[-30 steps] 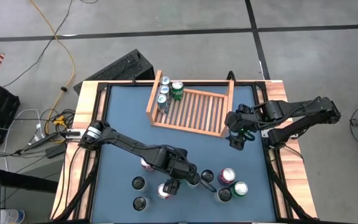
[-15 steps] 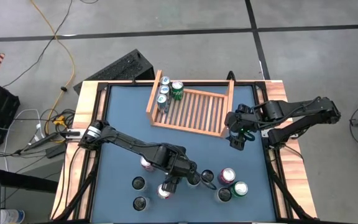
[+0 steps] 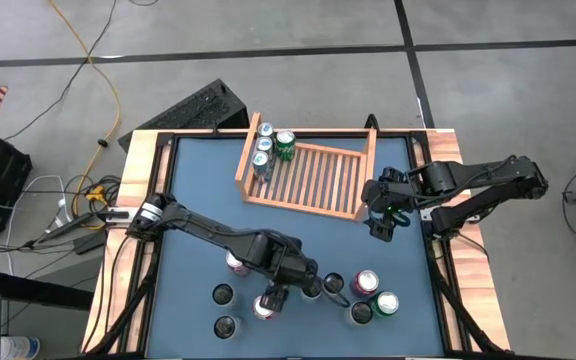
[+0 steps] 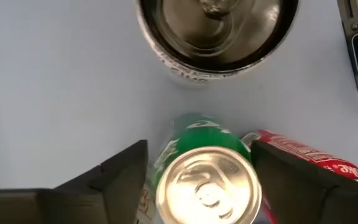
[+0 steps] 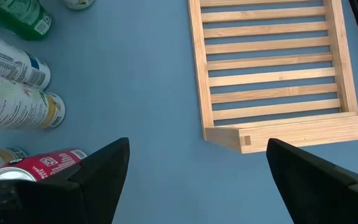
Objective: Place canned beverage on shelf
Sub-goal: Put the green soda can on the shelf
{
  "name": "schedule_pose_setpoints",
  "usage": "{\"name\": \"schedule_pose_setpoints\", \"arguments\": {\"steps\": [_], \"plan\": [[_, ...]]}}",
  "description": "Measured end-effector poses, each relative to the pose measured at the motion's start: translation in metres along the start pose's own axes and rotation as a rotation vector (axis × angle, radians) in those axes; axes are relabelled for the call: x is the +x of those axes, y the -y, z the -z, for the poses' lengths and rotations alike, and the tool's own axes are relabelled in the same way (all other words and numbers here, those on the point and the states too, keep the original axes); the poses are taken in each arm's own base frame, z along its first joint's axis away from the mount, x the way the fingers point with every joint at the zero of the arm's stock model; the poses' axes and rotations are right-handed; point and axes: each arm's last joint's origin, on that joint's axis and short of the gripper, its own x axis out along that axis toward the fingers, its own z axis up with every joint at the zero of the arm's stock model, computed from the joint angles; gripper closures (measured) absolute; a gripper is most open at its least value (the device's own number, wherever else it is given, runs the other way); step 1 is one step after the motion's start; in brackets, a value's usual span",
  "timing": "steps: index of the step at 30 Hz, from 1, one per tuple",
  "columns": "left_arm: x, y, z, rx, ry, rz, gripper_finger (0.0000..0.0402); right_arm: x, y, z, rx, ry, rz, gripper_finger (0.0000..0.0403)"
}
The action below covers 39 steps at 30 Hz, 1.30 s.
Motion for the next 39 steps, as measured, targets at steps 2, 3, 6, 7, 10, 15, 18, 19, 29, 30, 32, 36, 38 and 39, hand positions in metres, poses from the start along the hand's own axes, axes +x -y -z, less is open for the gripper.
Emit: {"name": "schedule_pose_setpoints", "arguments": {"steps": [2, 3, 6, 7, 10, 15, 18, 19, 29, 30, 32, 36, 38, 39], "plan": [[-0.004, 0.000, 0.000, -0.026, -0.009, -0.008, 0.0105, 0.000, 0.000, 0.000, 0.000, 0.000, 0.000, 0.0037], [-0.006, 0.000, 0.001, -0.038, -0.022, -0.019, 0.0095, 0.000, 0.000, 0.000, 0.000, 0.000, 0.000, 0.0037], [-0.007, 0.001, 0.006, -0.078, -0.075, -0.026, 0.0077, 0.000, 0.000, 0.000, 0.000, 0.001, 0.000, 0.0037], [-0.008, 0.003, 0.006, -0.086, -0.082, -0.027, 0.0076, 0.000, 0.000, 0.000, 0.000, 0.001, 0.001, 0.0037], [-0.008, 0.009, 0.007, -0.070, -0.082, -0.047, 0.0076, 0.000, 0.000, 0.000, 0.000, 0.002, 0.001, 0.0037], [-0.006, 0.018, 0.004, -0.035, -0.048, -0.062, 0.0079, 0.000, 0.000, -0.001, 0.003, 0.013, 0.003, 0.0037], [-0.005, 0.017, 0.003, -0.043, -0.030, -0.070, 0.0079, 0.000, 0.000, -0.001, 0.003, 0.015, 0.003, 0.0037], [-0.005, 0.016, 0.003, -0.046, -0.032, -0.071, 0.0079, 0.000, 0.000, -0.001, 0.003, 0.016, 0.003, 0.0037], [-0.022, 0.009, -0.003, -0.151, -0.004, -0.062, 0.0079, 0.000, 0.000, -0.002, 0.004, 0.018, 0.002, 0.0037], [-0.024, 0.011, -0.004, -0.161, -0.003, -0.059, 0.0078, 0.000, 0.000, -0.002, 0.004, 0.018, 0.002, 0.0037], [-0.025, 0.016, -0.003, -0.176, -0.004, -0.068, 0.0078, 0.000, 0.000, -0.002, 0.004, 0.018, 0.002, 0.0037], [-0.014, 0.028, -0.001, -0.157, -0.040, -0.079, 0.0078, 0.000, 0.000, -0.002, 0.004, 0.019, 0.002, 0.0037], [-0.008, 0.030, -0.001, -0.162, -0.042, -0.075, 0.0078, 0.000, 0.000, -0.002, 0.004, 0.020, 0.001, 0.0037], [-0.007, 0.030, -0.002, -0.164, -0.036, -0.071, 0.0078, 0.000, -0.001, -0.002, 0.004, 0.021, 0.001, 0.0037]]}}
